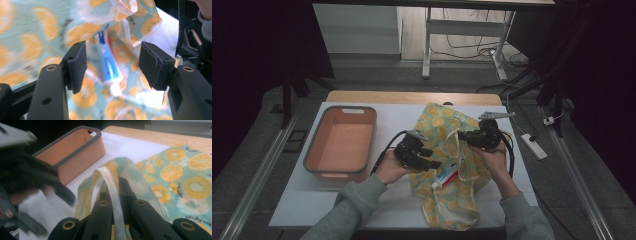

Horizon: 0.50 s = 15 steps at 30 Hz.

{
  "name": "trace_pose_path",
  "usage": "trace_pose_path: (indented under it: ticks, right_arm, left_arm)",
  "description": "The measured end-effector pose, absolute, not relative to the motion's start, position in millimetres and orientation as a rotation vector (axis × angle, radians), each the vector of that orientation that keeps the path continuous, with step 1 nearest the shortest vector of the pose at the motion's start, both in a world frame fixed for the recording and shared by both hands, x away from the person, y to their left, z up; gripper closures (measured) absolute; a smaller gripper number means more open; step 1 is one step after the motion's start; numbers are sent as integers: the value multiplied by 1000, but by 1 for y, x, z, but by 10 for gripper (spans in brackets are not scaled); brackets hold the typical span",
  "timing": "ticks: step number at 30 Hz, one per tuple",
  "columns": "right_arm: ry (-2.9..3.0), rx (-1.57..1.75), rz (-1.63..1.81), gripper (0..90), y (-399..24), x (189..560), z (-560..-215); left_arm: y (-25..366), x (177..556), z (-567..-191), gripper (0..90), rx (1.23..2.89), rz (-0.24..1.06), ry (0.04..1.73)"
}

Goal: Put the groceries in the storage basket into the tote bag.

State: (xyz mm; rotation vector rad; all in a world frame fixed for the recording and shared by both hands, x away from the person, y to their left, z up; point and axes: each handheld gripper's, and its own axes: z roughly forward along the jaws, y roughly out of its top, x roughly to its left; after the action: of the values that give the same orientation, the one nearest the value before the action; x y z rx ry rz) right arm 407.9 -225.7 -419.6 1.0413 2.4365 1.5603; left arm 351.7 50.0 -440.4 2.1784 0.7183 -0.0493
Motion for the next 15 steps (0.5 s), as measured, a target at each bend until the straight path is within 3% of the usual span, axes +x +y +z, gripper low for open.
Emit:
trace_pose_path:
  ticks: [15]
  right_arm:
    - [2461,1103,1435,882,-248,395,-442]
  left_arm:
    - [113,362,-438,379,2200,-7,810]
